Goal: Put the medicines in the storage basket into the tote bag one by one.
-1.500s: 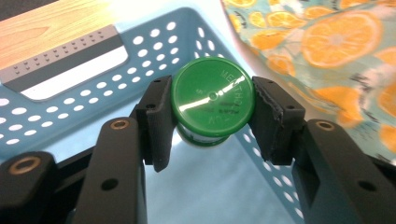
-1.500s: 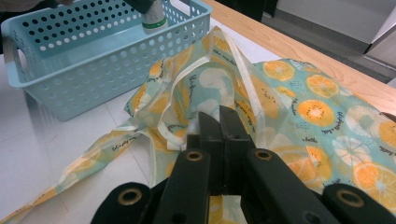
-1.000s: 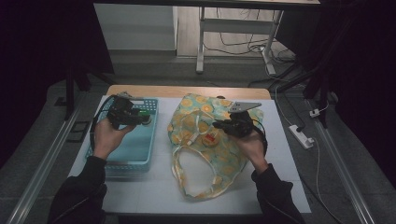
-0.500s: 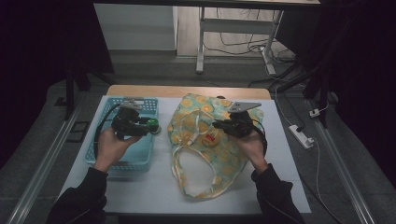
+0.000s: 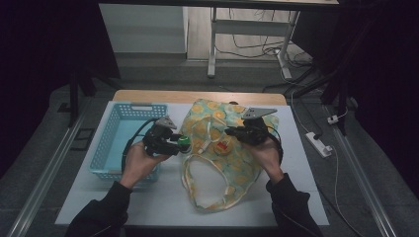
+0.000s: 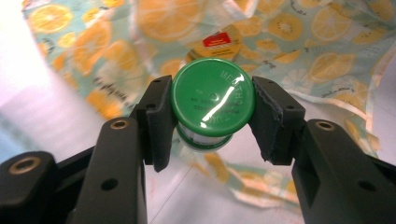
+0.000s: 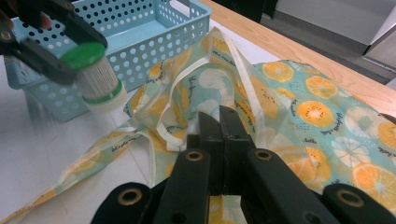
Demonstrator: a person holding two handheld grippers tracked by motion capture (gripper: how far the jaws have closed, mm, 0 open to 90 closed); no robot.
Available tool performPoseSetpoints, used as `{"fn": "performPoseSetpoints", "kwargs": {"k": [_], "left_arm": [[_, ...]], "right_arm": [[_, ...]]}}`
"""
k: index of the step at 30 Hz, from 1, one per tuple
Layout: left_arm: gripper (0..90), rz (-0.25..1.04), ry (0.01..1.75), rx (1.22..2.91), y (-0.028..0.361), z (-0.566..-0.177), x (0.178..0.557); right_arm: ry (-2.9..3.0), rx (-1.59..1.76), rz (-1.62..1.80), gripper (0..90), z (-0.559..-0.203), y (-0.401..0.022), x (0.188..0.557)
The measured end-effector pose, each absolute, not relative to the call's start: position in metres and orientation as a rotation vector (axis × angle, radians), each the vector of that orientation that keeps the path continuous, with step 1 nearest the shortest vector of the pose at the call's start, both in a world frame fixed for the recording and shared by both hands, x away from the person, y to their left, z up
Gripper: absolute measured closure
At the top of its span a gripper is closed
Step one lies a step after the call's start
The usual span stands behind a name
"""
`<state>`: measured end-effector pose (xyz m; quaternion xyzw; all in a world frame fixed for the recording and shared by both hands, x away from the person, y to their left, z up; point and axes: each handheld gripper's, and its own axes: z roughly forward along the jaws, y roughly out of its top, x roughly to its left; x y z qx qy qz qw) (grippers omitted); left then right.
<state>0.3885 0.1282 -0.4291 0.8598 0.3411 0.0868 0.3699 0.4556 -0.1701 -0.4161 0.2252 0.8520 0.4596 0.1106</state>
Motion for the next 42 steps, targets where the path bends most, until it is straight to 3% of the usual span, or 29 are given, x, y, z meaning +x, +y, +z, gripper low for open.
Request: {"fn": "performPoseSetpoints", "kwargs": {"k": [18,42], "left_arm": [[52.1,0.23,0.777,2.274,0.064,-0.439,0.412],[52.0,0.237,0.778,2.277,0.022,-0.456,0.453]], "right_arm": [[2.502,0.66,1.351,90.0,-0.416,-0.171,0.456],[2.494,0.671,1.348,90.0,-0.416,-0.172,0.457]]}}
